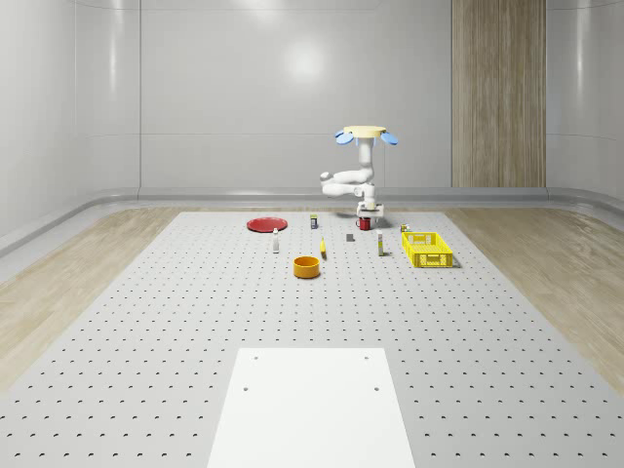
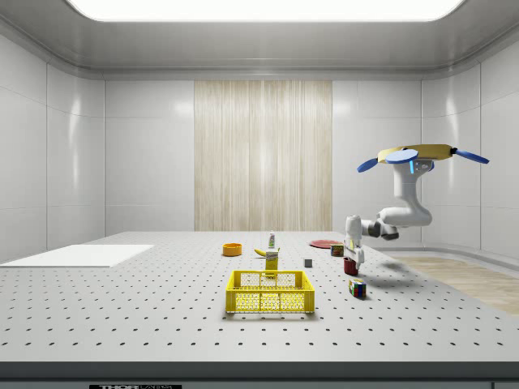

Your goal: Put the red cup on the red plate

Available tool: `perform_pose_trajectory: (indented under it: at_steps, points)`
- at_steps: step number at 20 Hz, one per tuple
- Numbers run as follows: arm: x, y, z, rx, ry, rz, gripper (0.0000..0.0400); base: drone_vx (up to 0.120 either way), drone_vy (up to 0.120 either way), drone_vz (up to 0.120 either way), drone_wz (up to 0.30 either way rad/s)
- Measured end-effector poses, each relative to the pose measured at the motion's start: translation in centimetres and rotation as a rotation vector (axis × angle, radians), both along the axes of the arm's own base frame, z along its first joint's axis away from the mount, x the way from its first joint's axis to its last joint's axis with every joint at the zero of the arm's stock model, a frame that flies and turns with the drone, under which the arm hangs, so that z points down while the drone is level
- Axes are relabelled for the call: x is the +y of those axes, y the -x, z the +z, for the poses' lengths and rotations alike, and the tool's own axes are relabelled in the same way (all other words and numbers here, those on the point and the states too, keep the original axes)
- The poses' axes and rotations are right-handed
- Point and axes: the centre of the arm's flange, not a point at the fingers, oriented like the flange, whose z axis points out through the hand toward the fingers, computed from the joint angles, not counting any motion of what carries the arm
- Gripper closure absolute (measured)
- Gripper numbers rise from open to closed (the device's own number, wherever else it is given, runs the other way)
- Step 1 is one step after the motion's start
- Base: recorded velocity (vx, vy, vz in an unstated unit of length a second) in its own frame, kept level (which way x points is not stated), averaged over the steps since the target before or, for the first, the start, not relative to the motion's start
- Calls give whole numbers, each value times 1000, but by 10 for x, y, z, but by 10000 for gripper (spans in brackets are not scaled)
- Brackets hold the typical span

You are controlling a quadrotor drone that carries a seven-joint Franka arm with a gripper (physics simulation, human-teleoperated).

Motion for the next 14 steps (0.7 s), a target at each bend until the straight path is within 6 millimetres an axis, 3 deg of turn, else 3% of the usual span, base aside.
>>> perform_pose_trajectory:
  at_steps: [5,6,7,9,11,14]
  points:
    - [0,-3,1,0,0,0,0,0,0,0,0]
    - [0,-3,1,0,0,0,24,0,0,0,0]
    - [0,-4,1,0,0,0,85,0,0,0,0]
    - [0,-4,1,0,0,0,169,0,0,0,0]
    - [0,-4,1,0,0,0,221,0,0,0,0]
    - [0,-4,1,0,0,0,263,0,0,0,0]
